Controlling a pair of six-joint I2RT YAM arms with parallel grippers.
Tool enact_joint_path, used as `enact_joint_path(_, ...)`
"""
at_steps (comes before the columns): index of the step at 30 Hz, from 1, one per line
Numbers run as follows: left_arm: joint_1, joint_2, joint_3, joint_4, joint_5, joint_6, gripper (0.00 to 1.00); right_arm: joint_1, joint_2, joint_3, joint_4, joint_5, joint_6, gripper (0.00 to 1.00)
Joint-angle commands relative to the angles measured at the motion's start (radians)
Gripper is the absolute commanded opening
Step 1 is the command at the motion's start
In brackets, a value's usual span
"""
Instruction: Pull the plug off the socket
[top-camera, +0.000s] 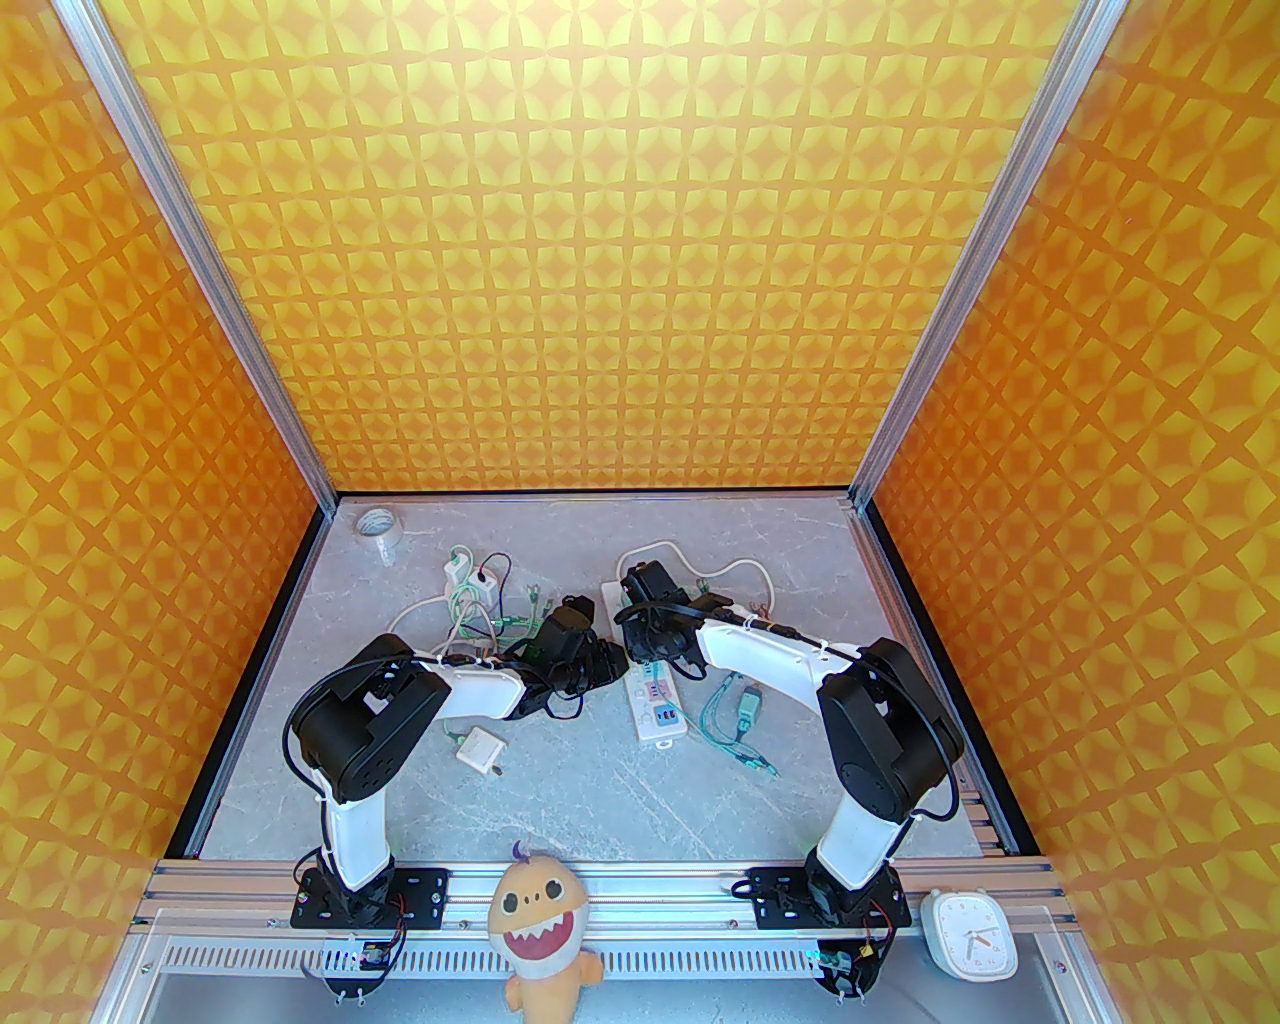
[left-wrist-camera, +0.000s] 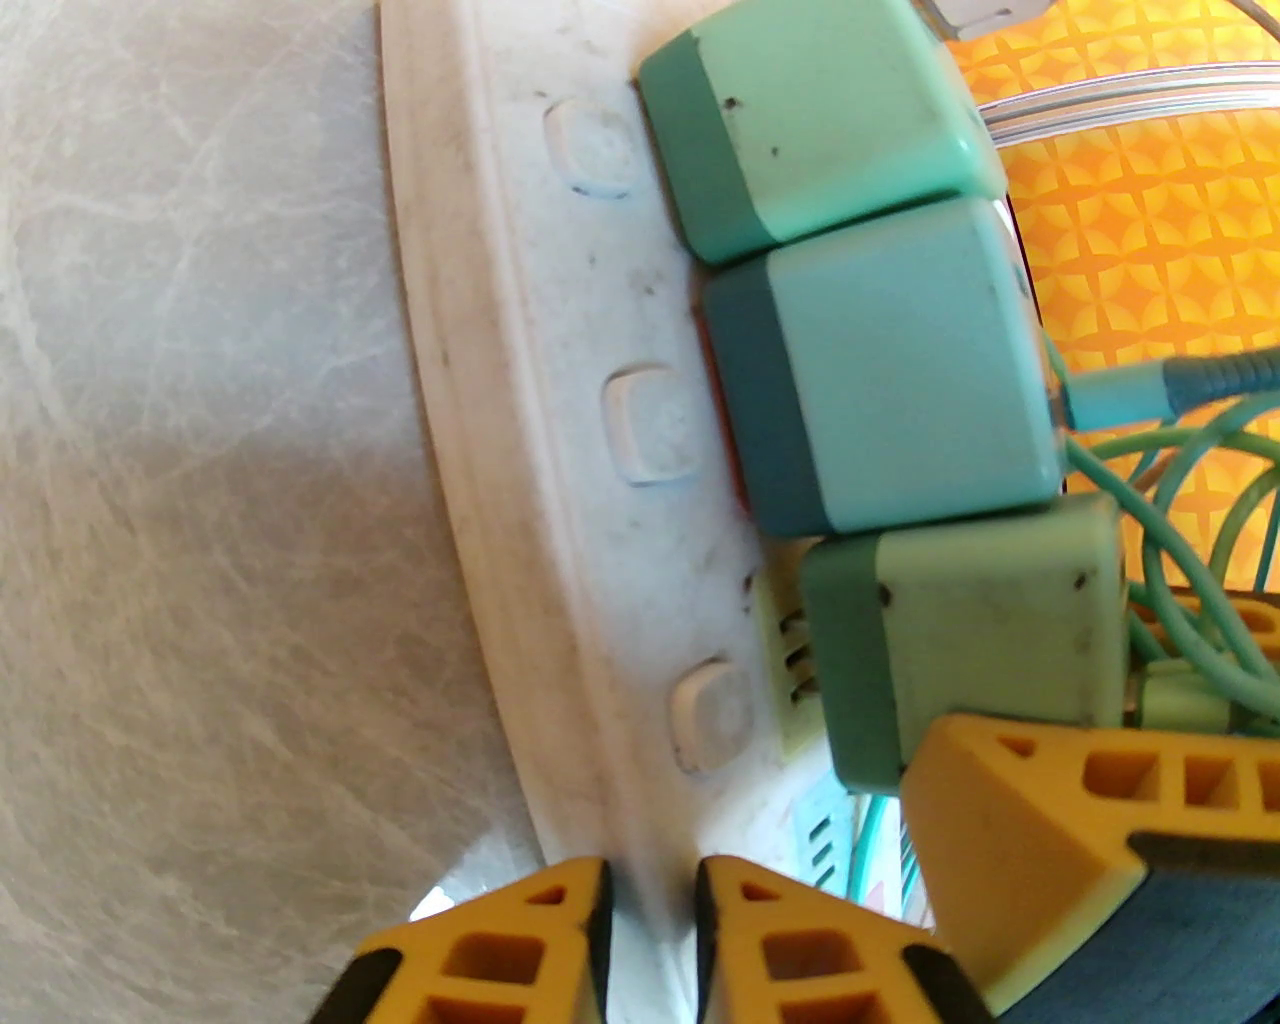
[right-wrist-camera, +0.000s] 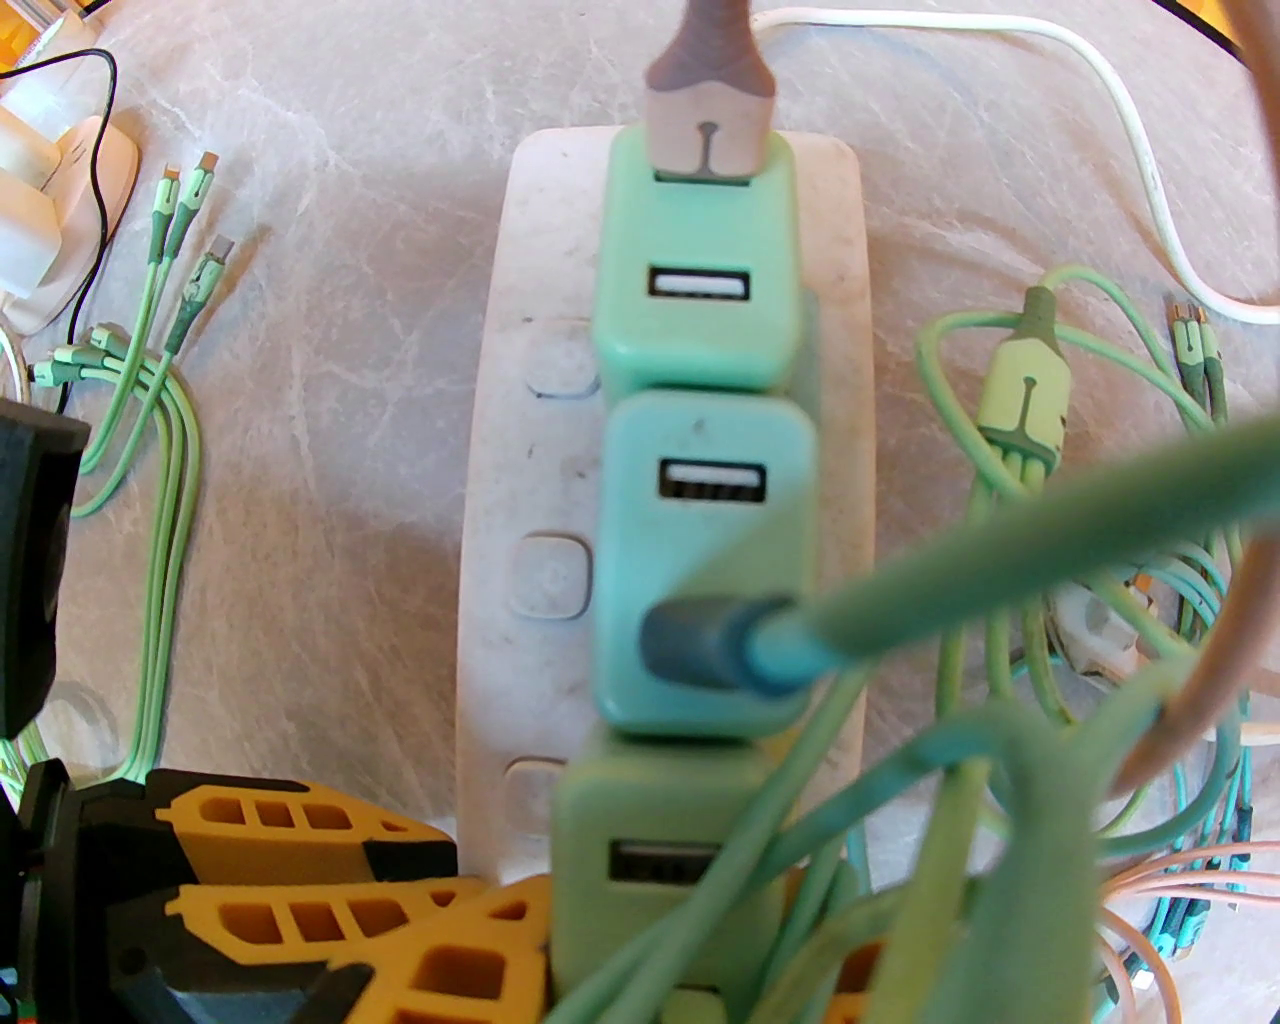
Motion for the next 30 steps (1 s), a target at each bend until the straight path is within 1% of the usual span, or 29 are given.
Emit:
enact_joint_path(1, 0.002, 0.049, 0.002, -0.12, -0.015, 0.012, 0.21, 0.007, -0.084, 0.036, -0.002, -0.011, 0.023, 0.31)
enact_joint_path(6, 0.001, 0.052, 0.004, -0.125, -0.015, 0.008, 0.21, 0.0, -0.171, 0.039, -0.01, -0.022, 0.028, 0.31)
enact_joint_path(11, 0.004, 0.043, 0.007, -0.144, -0.021, 0.016, 0.21, -0.042, -0.238, 0.021, -0.012, -0.1, 0.053, 0.31)
enact_joint_path(13, 0.004, 0.039, 0.007, -0.148, -0.022, 0.019, 0.21, -0.049, -0.264, 0.013, -0.01, -0.113, 0.057, 0.31)
enact_joint_path(18, 0.009, 0.023, 0.006, -0.162, -0.025, 0.027, 0.21, -0.077, -0.327, -0.016, -0.026, -0.081, 0.052, 0.31)
enact_joint_path(23, 0.017, -0.002, -0.003, -0.182, -0.038, 0.039, 0.21, -0.16, -0.384, -0.06, -0.037, -0.072, 0.044, 0.32)
enact_joint_path(27, 0.027, -0.025, -0.015, -0.198, -0.051, 0.05, 0.21, -0.209, -0.415, -0.074, -0.05, -0.04, 0.032, 0.32)
enact_joint_path(30, 0.033, -0.042, -0.025, -0.199, -0.056, 0.053, 0.22, -0.247, -0.43, -0.083, -0.05, -0.045, 0.033, 0.32)
